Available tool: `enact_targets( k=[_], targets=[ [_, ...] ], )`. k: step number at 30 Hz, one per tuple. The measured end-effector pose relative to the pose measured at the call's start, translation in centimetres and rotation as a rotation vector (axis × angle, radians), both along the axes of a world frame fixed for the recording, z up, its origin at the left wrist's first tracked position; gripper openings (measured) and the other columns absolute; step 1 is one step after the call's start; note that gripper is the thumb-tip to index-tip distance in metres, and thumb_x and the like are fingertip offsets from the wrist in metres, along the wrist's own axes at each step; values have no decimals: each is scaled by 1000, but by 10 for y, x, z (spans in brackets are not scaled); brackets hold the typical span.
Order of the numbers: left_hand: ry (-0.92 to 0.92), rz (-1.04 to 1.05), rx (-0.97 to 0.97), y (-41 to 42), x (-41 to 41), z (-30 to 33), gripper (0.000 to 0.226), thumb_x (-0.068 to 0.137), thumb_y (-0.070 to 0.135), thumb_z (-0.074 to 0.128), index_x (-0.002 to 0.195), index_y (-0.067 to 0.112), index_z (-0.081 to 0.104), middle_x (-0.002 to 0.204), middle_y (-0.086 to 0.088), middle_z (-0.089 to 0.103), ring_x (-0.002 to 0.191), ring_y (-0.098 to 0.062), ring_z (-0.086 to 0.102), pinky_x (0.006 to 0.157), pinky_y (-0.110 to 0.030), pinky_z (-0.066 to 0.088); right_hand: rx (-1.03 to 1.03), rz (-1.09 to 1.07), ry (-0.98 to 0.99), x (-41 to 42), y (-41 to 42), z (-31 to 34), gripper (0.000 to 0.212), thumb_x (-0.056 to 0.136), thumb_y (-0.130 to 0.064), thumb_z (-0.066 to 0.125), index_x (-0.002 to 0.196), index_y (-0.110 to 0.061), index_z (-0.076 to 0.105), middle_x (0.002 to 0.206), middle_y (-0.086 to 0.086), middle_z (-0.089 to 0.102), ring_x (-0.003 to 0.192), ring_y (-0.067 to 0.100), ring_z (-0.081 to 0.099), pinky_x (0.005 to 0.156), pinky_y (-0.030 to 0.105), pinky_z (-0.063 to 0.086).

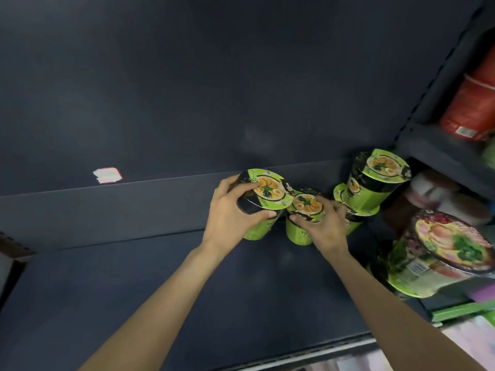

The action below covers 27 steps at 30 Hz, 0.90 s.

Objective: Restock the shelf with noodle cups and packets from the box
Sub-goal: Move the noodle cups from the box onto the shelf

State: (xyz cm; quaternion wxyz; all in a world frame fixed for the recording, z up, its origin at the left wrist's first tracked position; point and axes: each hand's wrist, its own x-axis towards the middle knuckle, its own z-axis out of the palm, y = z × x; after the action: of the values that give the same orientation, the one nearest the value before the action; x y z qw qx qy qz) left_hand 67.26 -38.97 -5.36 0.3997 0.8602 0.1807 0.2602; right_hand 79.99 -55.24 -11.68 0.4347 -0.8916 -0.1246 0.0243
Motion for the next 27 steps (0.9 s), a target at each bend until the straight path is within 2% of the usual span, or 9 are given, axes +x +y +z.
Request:
enact_targets(
  k=[5,8,10,12,15,18,22,25,27],
  targets=[
    [28,37,-3,-11,4,-5,62,59,39,86,116,34,63,125,19,39,126,-3,39,107,-17,30,-93,130,-11,12,-6,-14,78,71,-43,78,136,-14,46,144,14,20,137,31,23,111,37,27],
    [34,46,-21,-16,5,-7,62,59,38,86,116,34,63,125,19,39,126,-3,38,107,-17,30,-319,143,-193,17,-12,-13,67,78,-51,68,132,-15,53,148,13,18,139,29,13,108,41,30],
    [38,50,-27,-19,6,-10,63,59,37,86,117,33,63,126,18,39,127,-4,39,107,-19,31,-450,193,-326,20,-16,-9,60,81,-51,64,129,-17,56,143,9,30,133,27,25,104,40,35],
    [43,52,-28,-22,7,-11,63,59,36,87,117,32,63,126,18,38,127,-6,39,107,-19,31,-512,273,-346,22,-18,-5,52,87,-44,60,133,-22,52,135,2,41,126,23,36,98,37,40],
    [47,49,-31,-25,8,-13,63,59,36,86,117,33,63,126,18,38,126,-5,39,106,-19,31,-554,367,-348,26,-18,-2,46,93,-25,55,138,-26,45,136,-5,43,126,17,37,92,33,44],
    [44,46,-28,-26,10,-13,63,60,36,86,117,33,62,127,17,38,126,-5,40,107,-20,31,-547,416,-371,30,-23,-4,49,92,-8,53,137,-25,46,135,-3,43,126,17,37,89,32,45],
    [50,39,-22,-29,12,-13,62,60,36,86,117,33,63,127,17,39,125,-4,39,105,-17,30,-493,437,-409,30,-27,-9,50,88,-3,55,134,-23,50,131,-1,47,124,19,40,91,32,46],
    [50,31,-36,-32,16,-13,63,60,37,86,118,32,63,130,14,40,126,-5,40,107,-21,32,-455,471,-316,33,-25,-7,52,86,-3,58,134,-19,48,133,1,44,126,20,38,99,32,41],
    [41,25,-44,-34,19,-11,63,60,37,86,118,32,63,128,16,39,125,-5,41,107,-21,33,-275,432,-217,34,-25,5,52,85,0,59,134,-14,49,133,4,45,126,21,42,102,22,33]
  ],
)
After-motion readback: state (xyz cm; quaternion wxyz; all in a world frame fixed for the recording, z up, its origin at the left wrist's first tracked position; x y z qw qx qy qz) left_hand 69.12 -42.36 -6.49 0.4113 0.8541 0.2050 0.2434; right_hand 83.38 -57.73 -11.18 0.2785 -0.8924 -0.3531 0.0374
